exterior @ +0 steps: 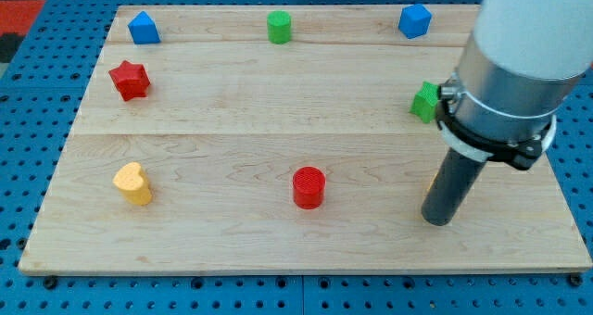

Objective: Push the green star to the bottom left of the green star

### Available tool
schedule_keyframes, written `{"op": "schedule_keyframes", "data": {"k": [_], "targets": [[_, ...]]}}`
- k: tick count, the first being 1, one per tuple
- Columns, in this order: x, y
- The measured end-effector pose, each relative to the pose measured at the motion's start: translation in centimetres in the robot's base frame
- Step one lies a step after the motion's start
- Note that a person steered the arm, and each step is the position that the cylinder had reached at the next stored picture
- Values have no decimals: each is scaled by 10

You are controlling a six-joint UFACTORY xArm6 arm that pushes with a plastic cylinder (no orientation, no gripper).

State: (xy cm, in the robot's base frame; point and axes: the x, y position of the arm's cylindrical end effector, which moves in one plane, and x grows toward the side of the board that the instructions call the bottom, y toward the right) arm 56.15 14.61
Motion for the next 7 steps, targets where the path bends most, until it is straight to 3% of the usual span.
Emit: {"op": "schedule_keyframes", "data": {"k": [1,2,3,6,7], "targets": [[0,28],[-27,118],[-116,135],[-171,-4],[-141,21]]}}
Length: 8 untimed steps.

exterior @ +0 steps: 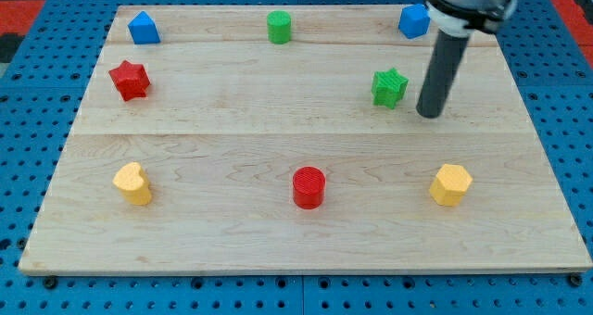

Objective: Push the green star to the bottom left of the green star

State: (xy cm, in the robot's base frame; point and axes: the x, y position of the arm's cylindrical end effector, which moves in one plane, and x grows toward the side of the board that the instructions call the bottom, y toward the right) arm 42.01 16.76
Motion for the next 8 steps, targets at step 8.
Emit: {"op": "schedule_keyframes", "data": {"k": [8], "targets": [[-35,-194]]}}
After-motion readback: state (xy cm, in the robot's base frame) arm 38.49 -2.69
